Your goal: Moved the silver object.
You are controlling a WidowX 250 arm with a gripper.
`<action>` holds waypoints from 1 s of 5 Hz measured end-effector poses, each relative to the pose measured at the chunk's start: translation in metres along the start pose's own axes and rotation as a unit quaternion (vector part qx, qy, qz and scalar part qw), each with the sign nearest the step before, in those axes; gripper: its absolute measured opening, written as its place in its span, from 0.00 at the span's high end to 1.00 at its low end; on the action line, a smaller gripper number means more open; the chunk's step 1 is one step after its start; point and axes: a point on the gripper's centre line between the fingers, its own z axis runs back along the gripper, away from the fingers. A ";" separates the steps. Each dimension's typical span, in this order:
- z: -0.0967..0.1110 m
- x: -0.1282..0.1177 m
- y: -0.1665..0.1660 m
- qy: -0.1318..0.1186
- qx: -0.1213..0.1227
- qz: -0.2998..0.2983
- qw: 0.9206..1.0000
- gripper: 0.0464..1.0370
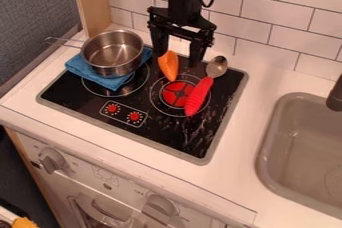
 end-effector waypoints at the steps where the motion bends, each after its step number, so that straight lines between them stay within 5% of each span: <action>1: -0.013 -0.003 -0.001 0.017 -0.004 -0.002 1.000 0.04; 2: -0.014 -0.008 0.008 0.028 -0.011 0.004 1.000 0.04; 5: 0.006 -0.019 0.073 0.000 0.021 0.075 0.997 0.04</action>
